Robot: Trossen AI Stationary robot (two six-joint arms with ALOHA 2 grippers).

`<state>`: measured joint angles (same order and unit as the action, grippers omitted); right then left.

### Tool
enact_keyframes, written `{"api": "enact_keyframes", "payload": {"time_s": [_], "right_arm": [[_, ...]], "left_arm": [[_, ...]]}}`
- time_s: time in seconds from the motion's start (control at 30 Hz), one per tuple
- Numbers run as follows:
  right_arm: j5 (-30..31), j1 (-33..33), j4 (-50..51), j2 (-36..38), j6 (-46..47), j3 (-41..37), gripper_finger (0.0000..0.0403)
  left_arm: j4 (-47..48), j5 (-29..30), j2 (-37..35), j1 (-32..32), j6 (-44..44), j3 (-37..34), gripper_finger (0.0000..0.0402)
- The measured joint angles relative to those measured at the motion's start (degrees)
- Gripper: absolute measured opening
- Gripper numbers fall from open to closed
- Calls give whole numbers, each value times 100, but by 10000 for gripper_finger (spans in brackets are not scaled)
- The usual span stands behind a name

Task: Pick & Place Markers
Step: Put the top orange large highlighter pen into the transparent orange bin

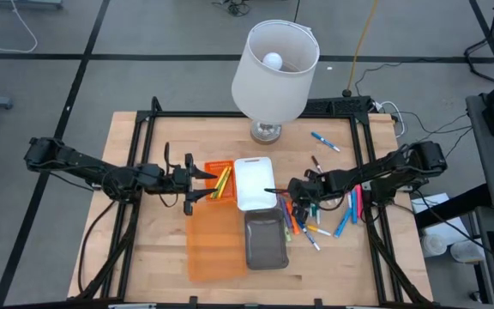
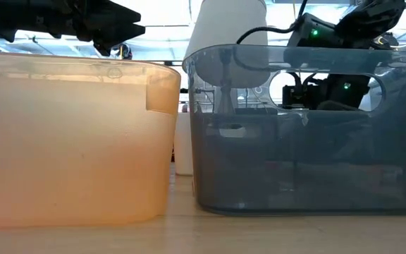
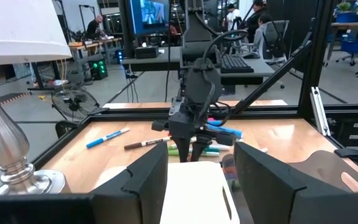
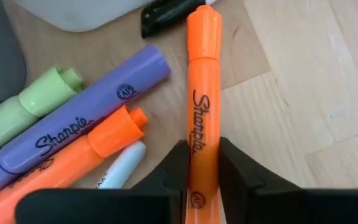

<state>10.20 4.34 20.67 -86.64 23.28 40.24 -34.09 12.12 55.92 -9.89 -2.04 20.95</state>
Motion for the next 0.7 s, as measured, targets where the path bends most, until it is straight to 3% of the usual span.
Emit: {"api": "enact_keyframes", "payload": {"time_s": [0.13, 0.43, 0.57, 0.7], "right_arm": [[226, -2, 261, 191, 33, -21, 45], [1959, 70, 696, 1100, 381, -31, 45], [2313, 244, 158, 1426, -5, -31, 45], [2399, 404, -990, 1528, -792, -31, 46]], "left_arm": [[11, 1, 0, 0, 0, 0, 187], [101, 2, 0, 1, -2, 0, 186], [101, 13, 0, 21, -4, 0, 186], [56, 43, 11, 28, -43, 0, 186]]}}
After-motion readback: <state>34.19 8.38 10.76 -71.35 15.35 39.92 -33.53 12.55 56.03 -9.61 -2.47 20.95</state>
